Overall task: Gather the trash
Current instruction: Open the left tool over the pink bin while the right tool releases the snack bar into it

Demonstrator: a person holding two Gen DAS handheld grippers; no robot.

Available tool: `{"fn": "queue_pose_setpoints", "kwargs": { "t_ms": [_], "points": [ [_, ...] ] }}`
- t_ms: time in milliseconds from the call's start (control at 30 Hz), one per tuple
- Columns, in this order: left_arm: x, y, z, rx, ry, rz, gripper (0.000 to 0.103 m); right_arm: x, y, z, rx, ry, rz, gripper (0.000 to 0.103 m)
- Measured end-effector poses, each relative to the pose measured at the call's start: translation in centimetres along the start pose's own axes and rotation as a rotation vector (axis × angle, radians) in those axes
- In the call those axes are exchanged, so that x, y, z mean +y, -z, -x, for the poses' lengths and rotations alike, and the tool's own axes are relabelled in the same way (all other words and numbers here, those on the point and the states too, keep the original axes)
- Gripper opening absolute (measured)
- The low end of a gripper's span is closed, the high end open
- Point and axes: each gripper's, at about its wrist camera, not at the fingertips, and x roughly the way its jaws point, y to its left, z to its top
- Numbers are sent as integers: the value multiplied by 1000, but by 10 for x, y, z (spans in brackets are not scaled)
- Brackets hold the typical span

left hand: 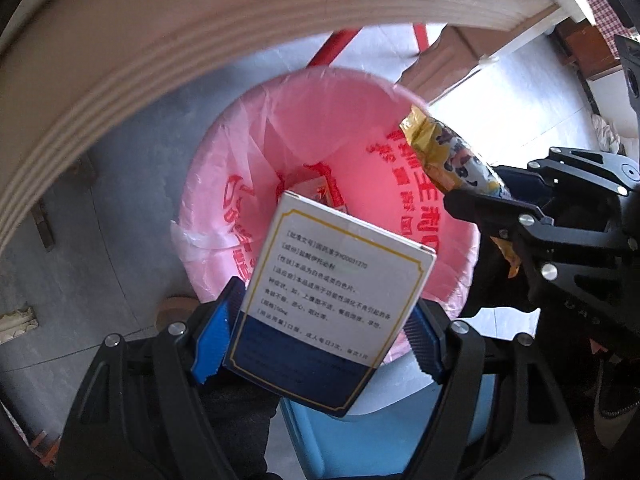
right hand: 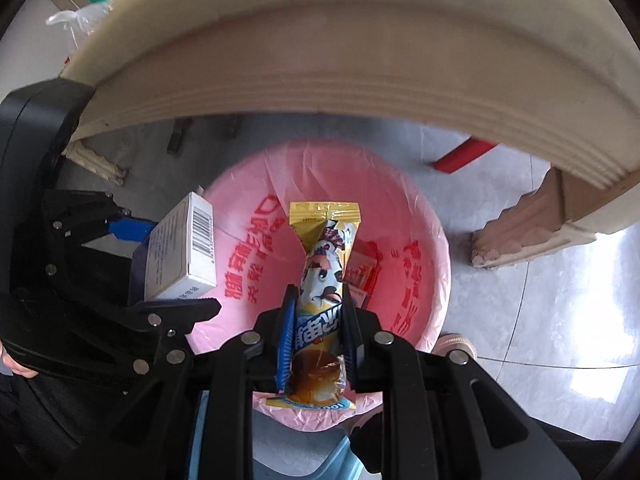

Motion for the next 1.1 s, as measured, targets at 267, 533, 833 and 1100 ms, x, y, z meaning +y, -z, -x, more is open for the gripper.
{"fn": "queue_pose_setpoints", "kwargs": {
  "t_ms": [267, 533, 833, 1100],
  "points": [
    [5, -12, -25, 65, 10, 7, 74, -4, 1, -21, 67, -50, 14, 21],
    [8, -14, -37, 94, -34, -6, 75, -9, 0, -28, 74, -73, 19, 60],
    [8, -16, -40, 96, -36, -1, 80, -10, -2, -21, 52, -72, -3, 65],
    [10, -18, -36, 92, -32, 10, 81, -18, -5, -17, 40, -80, -41, 65]
  ]
}}
